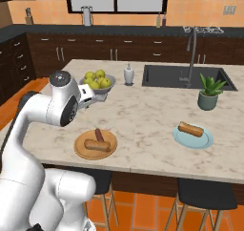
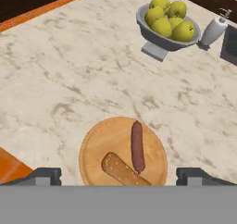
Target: Place one bun and one sausage from the bowl on each plate.
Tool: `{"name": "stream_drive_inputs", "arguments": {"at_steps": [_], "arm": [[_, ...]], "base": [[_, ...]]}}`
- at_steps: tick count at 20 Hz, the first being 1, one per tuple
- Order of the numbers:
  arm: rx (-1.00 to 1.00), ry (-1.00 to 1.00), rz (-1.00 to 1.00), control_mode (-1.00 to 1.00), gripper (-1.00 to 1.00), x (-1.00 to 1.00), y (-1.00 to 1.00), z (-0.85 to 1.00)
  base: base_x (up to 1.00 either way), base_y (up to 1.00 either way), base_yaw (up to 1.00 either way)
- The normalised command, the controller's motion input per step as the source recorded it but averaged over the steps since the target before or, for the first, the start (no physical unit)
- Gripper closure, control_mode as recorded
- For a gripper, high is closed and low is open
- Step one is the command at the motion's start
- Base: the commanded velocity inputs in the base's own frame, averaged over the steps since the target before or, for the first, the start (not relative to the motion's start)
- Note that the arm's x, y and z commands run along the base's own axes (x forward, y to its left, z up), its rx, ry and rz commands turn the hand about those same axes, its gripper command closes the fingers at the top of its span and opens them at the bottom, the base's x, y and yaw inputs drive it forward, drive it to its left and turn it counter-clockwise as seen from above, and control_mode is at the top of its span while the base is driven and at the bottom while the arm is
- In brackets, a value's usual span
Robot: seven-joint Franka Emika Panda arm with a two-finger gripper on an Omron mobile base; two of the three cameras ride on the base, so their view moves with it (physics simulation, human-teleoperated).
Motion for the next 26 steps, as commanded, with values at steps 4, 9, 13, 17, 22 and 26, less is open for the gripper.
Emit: {"name": "stream_drive_inputs", "arguments": {"at_steps": [4, 9, 13, 17, 22, 26], "arm": [[-0.06, -0.37, -0.04, -1.0, -1.0, -0.94, 0.15, 0.8], [0.0, -0.06, -0.01, -1.0, -1.0, -0.15, 0.0, 0.09], [0.0, 0.0, 0.0, -1.0, -1.0, 0.0, 0.0, 0.0], [0.0, 0.0, 0.0, 1.0, -1.0, -0.05, 0.0, 0.0], [0.0, 0.0, 0.0, 1.0, -1.0, 0.0, 0.0, 0.0], [0.0, 0.0, 0.0, 1.0, -1.0, 0.0, 0.0, 0.0]], "base": [[0.0, 0.0, 0.0], [0.0, 0.0, 0.0], [0.0, 0.0, 0.0], [-0.73, -0.49, 0.0], [-0.55, -1.0, -0.04], [0.09, -1.0, -0.18]]}}
